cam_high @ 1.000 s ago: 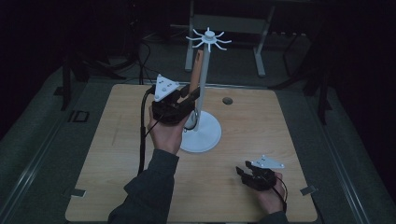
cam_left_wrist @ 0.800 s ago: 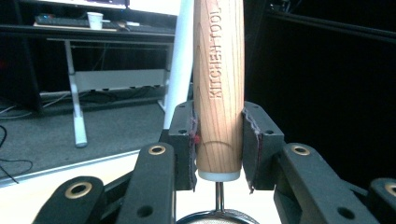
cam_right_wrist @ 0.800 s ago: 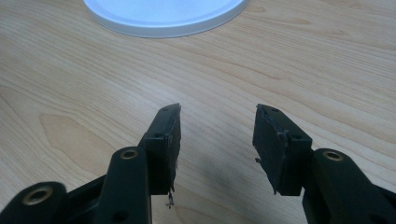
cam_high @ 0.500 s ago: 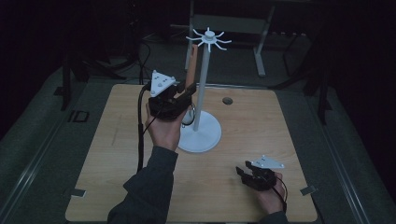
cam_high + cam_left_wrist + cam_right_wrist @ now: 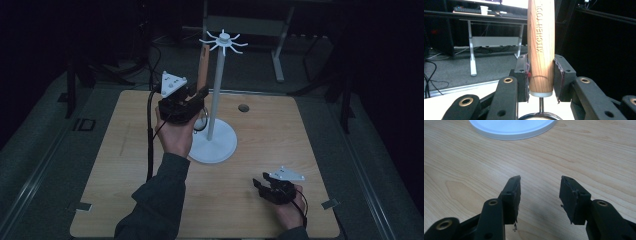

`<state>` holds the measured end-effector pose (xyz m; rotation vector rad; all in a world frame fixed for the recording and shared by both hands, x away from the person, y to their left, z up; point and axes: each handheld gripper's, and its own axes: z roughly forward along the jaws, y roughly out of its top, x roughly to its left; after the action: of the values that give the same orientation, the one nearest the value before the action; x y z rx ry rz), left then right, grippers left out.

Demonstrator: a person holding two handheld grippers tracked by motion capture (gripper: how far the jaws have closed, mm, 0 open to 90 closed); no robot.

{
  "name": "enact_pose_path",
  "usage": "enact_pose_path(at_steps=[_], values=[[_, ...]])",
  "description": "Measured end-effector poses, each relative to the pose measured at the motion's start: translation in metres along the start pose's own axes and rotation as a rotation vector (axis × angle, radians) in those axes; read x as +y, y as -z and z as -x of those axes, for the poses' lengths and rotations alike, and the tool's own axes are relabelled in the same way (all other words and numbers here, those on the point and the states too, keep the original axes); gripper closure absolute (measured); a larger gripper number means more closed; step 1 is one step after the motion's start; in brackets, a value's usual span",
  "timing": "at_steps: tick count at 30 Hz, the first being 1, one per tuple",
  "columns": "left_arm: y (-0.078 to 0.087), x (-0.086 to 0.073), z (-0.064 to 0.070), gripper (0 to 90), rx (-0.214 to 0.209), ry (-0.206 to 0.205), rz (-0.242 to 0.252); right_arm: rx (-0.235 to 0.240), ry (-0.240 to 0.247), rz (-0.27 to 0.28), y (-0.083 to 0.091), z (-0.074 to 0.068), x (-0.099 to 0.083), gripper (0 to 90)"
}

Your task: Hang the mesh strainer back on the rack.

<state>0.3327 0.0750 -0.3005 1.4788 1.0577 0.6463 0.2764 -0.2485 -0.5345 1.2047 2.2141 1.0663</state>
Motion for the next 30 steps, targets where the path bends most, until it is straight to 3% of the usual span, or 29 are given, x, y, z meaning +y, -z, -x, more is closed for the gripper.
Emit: enact_pose_path(at_steps=[25, 30], values=[[-0.016, 0.005, -0.002, 68.1, -0.020, -0.010, -0.052, 0.001, 0.002, 0.003, 0.001, 0.001, 0.000, 51.0], [-0.016, 0.002, -0.006, 61.2, -0.026, 0.014, -0.047, 0.001, 0.002, 0.001, 0.000, 0.001, 0.000, 50.8]])
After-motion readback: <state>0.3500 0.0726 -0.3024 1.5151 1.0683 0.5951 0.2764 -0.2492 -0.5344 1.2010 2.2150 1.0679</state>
